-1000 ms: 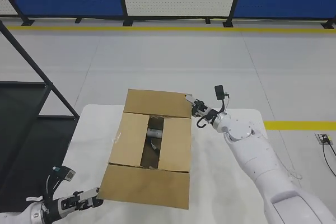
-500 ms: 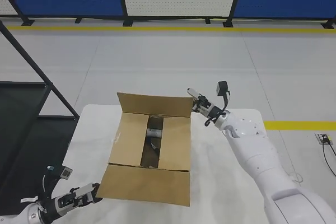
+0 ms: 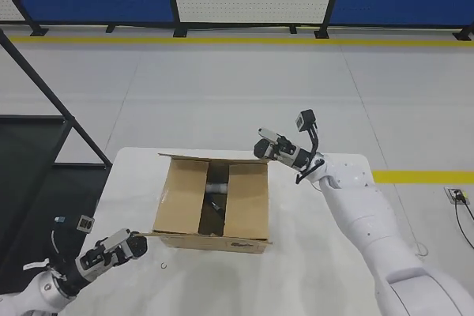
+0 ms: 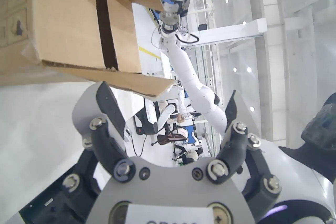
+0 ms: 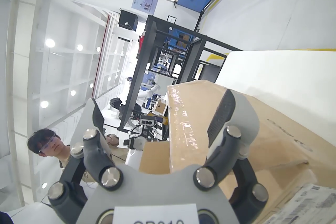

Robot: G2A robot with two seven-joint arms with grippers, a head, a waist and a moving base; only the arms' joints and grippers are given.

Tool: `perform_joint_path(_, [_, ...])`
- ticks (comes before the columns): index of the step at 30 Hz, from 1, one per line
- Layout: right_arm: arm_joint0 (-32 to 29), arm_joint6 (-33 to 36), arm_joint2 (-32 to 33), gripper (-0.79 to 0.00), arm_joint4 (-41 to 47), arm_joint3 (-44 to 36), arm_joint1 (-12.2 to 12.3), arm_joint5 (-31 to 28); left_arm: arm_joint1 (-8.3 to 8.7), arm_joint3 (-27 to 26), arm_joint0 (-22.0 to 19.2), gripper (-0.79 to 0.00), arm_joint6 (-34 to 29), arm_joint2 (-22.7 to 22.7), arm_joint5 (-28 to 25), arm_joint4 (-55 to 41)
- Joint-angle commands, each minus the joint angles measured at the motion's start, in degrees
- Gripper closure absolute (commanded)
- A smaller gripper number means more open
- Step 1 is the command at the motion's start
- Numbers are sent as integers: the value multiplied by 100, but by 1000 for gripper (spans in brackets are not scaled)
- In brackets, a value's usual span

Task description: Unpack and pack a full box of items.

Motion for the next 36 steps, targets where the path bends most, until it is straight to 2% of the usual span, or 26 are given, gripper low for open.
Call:
perform_joint_path(1, [-29, 86, -14, -785, -24, -107, 7, 43, -4, -172, -105, -785, 473, 112, 209, 359])
perform_joint_path(6, [-174, 281, -19, -785, -6, -459, 32, 198, -22, -487, -379, -785, 1239, 486, 664, 973])
perform_joint_path(10, [-265, 470, 5, -785, 64, -703, 66, 573, -45, -562, -679, -785, 1746, 797, 1012, 1258])
perform_joint_path(15, [-265, 470, 5, -785, 64, -703, 66, 573, -60, -598, -954, -785, 1948, 1168, 1148, 1676])
perform_joint_path(18, [-332, 410, -11, -785, 38, -818, 66, 646, -59, -607, -961, -785, 1934, 1185, 1121, 1704])
perform_joint_path(27, [-908, 173, 22, -785, -321, -2097, 212, 1730, -63, -601, -979, -785, 2024, 1241, 1206, 1830])
perform_joint_path(36, [-1462, -59, 133, -785, -509, -3311, 351, 2878, -143, -340, -1641, -785, 2624, 1934, 1950, 2218])
